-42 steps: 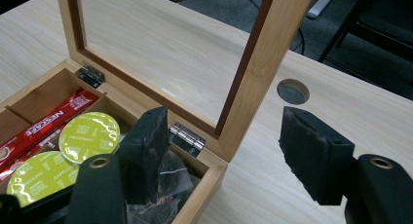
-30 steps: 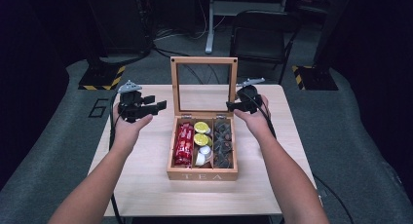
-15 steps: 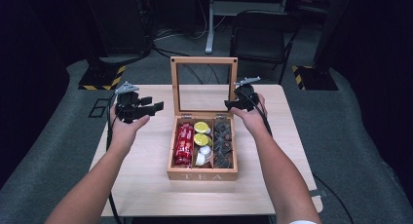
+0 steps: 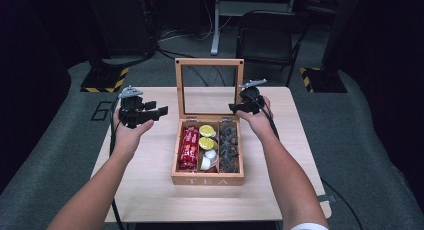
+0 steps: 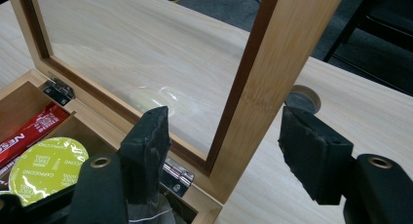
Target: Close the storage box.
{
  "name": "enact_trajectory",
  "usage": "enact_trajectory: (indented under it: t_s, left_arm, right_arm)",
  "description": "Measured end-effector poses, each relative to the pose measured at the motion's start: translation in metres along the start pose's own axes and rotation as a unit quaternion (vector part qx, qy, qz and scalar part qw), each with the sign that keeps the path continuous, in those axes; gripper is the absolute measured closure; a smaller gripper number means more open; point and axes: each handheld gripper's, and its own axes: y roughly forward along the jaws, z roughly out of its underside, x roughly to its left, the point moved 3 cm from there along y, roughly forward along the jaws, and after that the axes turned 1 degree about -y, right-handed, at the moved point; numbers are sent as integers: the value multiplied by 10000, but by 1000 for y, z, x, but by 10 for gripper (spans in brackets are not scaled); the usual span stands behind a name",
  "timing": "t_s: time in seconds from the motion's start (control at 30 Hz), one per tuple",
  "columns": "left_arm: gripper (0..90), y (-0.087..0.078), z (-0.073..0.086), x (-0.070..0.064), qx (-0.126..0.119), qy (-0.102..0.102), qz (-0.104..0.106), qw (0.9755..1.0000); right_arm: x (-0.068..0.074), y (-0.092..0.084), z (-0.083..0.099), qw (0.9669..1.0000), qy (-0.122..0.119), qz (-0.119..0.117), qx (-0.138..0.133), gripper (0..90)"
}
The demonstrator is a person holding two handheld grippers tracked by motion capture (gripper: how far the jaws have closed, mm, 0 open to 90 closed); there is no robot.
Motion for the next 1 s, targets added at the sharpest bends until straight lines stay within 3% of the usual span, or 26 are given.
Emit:
enact_trajectory:
  t_s: [0.33, 0.57, 0.73, 1.0]
  left_arm:
    - [406, -4, 7, 10, 11, -140, -77, 9999]
    - [406, -5, 8, 10, 5, -134, -79, 9999]
    - [406, -5, 11, 10, 43, -119, -83, 9999]
    - [407, -6, 11, 13, 59, -127, -119, 9998]
  right_arm:
    - [-2, 4, -1, 9999, -60, 40, -84, 348]
    - [0, 7, -2, 9999, 32, 71, -91, 369]
    - [-1, 6, -2, 9998, 133, 83, -102, 407]
    - [-3, 6, -3, 9996, 76, 270, -90, 531]
